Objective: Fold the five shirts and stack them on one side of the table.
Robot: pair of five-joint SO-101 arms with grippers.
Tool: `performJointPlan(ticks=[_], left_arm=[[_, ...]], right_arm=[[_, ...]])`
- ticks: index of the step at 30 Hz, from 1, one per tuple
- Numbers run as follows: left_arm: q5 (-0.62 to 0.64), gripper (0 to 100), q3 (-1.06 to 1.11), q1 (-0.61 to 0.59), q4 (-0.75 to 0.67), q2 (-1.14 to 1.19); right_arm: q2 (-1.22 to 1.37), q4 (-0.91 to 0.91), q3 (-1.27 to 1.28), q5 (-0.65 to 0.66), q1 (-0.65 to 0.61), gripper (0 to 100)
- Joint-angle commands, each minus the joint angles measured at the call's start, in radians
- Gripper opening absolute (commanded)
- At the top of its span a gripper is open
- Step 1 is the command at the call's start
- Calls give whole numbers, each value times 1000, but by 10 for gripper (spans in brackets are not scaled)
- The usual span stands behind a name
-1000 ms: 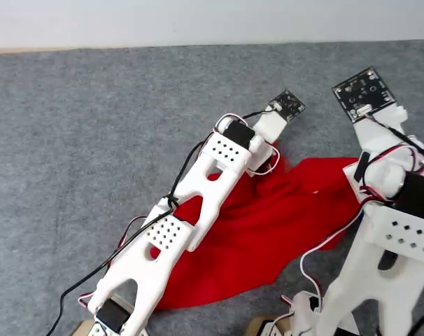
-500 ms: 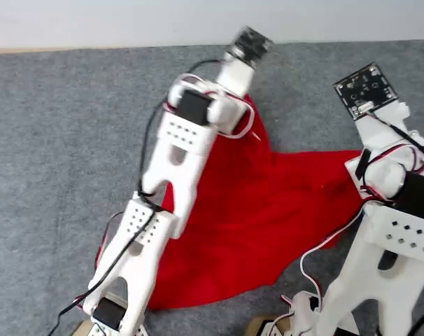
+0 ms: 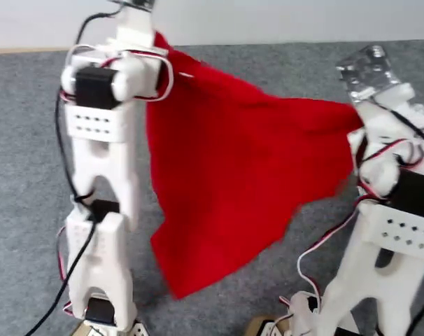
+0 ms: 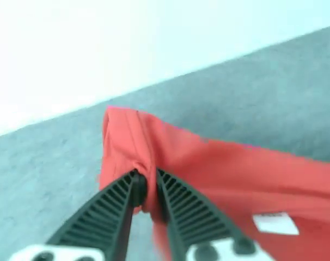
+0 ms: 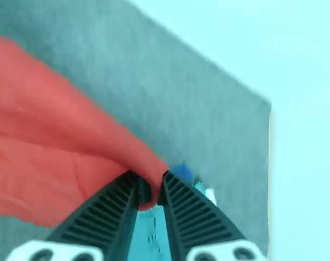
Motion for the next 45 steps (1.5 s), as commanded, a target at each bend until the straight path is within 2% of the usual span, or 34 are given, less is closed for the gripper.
performJointPlan(ticks=[1, 7, 12, 16, 21, 24, 29, 31, 34, 37, 45], left_arm=[[-66, 4, 277, -40, 23, -232], [-232, 4, 831, -40, 21, -615], [-338, 4, 1185, -80, 20, -868], [-402, 4, 1331, -207, 20, -939], [-534, 5, 1483, -356, 5, -888], [-592, 17, 1546, -368, -29, -813], [-608, 182, 1527, -370, -26, -763], [-611, 219, 1503, -370, -26, -772], [-634, 235, 1492, -364, -23, -784], [-717, 235, 1497, -362, 20, -781], [-789, 235, 1549, -361, 18, -784]], right_arm=[[21, -56, -8, -5, -99, 11], [90, -101, -48, -26, -231, 11], [157, -74, -103, -71, -255, 11], [182, -25, -130, -72, -265, 11], [189, 30, -130, -72, -282, 11], [191, 51, -126, -72, -300, 11], [191, 59, -126, -72, -302, 11], [191, 61, -126, -72, -297, 11], [191, 61, -126, -72, -298, 11], [191, 61, -126, -72, -300, 11], [189, 59, -74, -74, -297, 10]])
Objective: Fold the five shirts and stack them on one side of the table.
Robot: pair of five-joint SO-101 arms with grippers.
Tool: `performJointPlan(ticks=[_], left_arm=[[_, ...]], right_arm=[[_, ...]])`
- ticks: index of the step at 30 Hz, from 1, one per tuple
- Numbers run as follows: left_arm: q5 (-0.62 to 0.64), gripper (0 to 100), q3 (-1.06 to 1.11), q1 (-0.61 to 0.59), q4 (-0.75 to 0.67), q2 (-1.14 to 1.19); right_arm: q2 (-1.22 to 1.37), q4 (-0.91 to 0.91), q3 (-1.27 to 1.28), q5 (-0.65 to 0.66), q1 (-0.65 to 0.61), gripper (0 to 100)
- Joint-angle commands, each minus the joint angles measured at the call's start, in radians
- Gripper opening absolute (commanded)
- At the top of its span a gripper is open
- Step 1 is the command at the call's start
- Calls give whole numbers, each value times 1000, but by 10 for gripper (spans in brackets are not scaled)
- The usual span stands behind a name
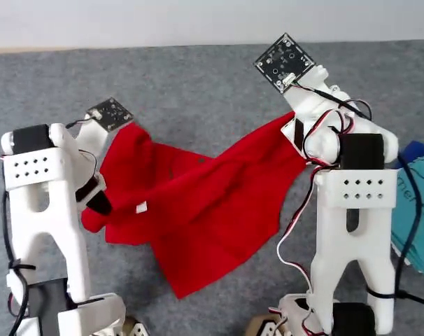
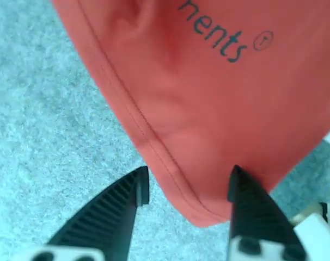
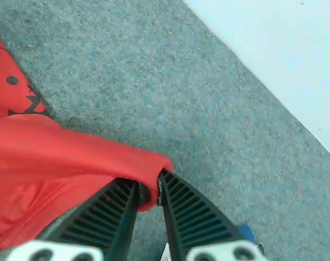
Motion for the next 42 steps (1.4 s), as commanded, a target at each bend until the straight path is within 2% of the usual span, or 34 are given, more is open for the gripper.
performJointPlan(ticks=[1, 4, 8, 12, 15, 22, 24, 30, 37, 42], left_arm=[[-18, 234, -16, 2, 25, -21], [9, 232, -134, -6, 0, -21], [198, 232, -317, -31, -66, -21], [316, 232, -441, -35, -83, -21], [439, 232, -478, -32, -86, -21], [548, 232, -503, -40, -78, -21], [517, 232, -504, -31, -46, -20], [305, 232, -381, 89, 23, -2], [91, 234, -136, 132, -157, 83], [-20, 234, -68, 132, -253, 183]], right_arm=[[-5, 1, -3, -14, 4, 10], [2, -8, -3, -14, 5, 10], [56, -10, -5, -12, 35, 10], [82, -10, -8, -34, 61, 10], [84, -10, -8, -46, 58, 10], [91, -12, -8, -43, 62, 10], [91, -10, -8, -43, 62, 10], [93, -10, -8, -43, 58, 10], [85, -4, -8, -43, 58, 10], [84, 1, -8, -43, 59, 10]])
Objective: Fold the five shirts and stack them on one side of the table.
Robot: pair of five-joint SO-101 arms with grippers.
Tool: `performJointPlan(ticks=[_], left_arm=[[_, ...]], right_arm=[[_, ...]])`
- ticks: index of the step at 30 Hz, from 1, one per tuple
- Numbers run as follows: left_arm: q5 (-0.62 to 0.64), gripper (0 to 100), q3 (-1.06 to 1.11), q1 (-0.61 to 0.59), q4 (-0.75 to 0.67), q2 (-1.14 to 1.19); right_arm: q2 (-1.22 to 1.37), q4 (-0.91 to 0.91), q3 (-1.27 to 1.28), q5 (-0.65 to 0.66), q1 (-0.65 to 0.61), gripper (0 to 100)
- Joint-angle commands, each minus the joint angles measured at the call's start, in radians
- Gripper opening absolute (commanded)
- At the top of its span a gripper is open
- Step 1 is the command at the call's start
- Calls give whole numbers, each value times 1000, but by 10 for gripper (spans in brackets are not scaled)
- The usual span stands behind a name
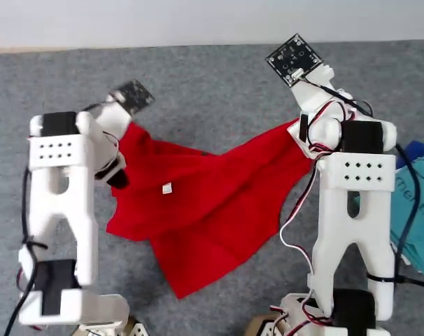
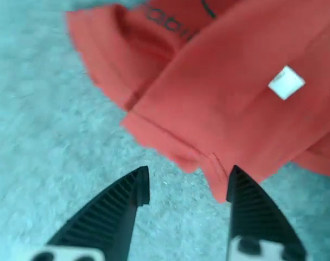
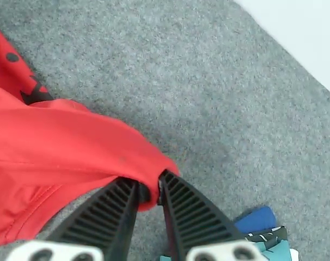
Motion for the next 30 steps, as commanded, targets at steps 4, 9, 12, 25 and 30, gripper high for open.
performJointPlan(ticks=[4, 9, 12, 25, 30], left_arm=[[-92, 235, 10, 8, -110, 109], [-118, 235, 10, 26, -112, 193], [-118, 235, 8, 38, -114, 221], [-150, 91, 4, 43, -264, 322], [-150, 6, -53, 35, -252, 318]], right_arm=[[-13, 1, -11, -11, 7, 10], [-13, 1, -11, -11, 7, 10], [-13, 1, -11, -11, 7, 10], [-13, 1, -11, -11, 7, 10], [-13, 1, -12, -11, 7, 10]])
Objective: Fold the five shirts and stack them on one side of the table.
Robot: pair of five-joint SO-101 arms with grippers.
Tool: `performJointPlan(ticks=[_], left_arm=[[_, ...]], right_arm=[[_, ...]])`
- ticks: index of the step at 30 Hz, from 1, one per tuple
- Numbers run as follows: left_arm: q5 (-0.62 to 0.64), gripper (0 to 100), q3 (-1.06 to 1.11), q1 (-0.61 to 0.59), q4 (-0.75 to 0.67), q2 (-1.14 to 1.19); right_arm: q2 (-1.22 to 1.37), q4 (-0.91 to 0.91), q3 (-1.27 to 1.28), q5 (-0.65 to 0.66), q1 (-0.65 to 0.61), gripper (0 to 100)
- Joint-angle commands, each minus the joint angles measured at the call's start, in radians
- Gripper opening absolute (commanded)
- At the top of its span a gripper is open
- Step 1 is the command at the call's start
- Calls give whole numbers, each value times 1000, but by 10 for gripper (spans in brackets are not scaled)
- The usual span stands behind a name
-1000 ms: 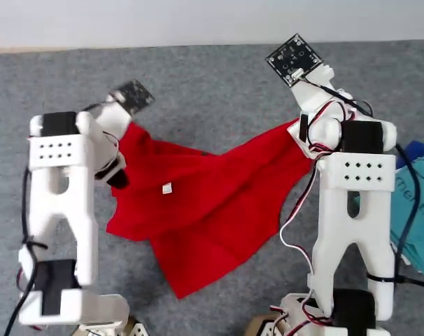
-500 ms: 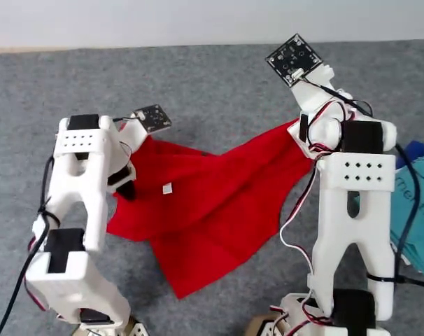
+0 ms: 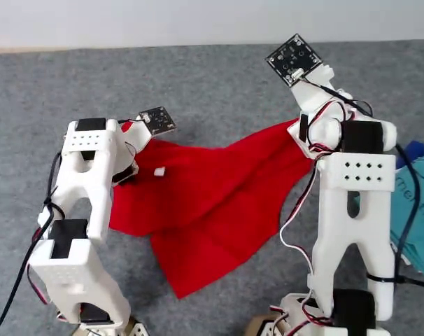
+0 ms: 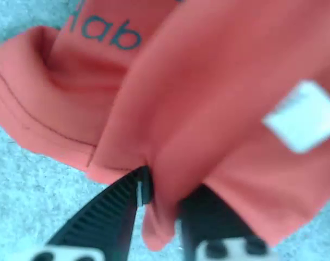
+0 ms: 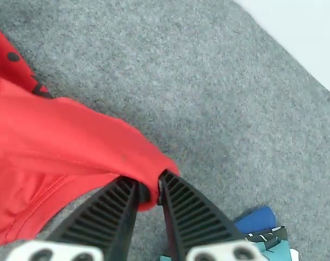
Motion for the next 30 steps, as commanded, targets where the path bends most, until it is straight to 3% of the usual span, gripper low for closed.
performJointPlan(ticks=[1, 9, 16, 22, 30], left_arm=[[-6, 6, -90, -9, 20, -20], [-5, 6, -337, -17, 235, -155], [-6, 15, -329, -17, 307, -221], [-9, 142, -223, -15, 285, -78], [-9, 145, -225, -15, 160, 107]], right_arm=[[-15, 1, -12, -9, 7, 10], [-8, 2, -115, -9, 5, 10], [-7, 22, -124, -6, 4, 10], [-8, 24, -124, -6, 4, 10], [-13, 93, -124, -6, 7, 10]])
